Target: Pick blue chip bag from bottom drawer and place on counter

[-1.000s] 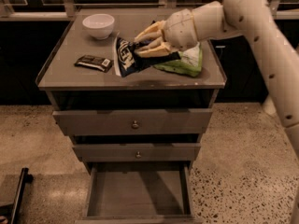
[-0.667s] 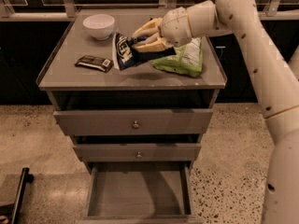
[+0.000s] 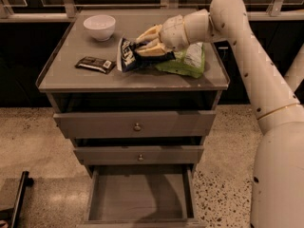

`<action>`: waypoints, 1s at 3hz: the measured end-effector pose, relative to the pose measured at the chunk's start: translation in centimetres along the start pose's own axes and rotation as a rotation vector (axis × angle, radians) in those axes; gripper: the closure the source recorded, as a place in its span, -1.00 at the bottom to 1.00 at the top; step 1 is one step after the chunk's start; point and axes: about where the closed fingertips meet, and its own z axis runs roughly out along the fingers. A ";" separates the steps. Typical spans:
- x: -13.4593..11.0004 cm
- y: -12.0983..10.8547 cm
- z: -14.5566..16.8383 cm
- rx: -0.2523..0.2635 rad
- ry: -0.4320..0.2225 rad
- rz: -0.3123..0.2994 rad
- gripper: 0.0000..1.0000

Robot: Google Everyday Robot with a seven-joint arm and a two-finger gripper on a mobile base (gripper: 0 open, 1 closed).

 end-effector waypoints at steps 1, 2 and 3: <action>0.4 0.1 0.3 -0.003 0.005 0.005 0.64; 0.4 0.1 0.3 -0.003 0.005 0.005 0.18; 0.4 0.1 0.3 -0.003 0.005 0.005 -0.30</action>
Offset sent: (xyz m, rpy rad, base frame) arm 0.0019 0.0006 -0.0047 -0.0047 0.0054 -0.0018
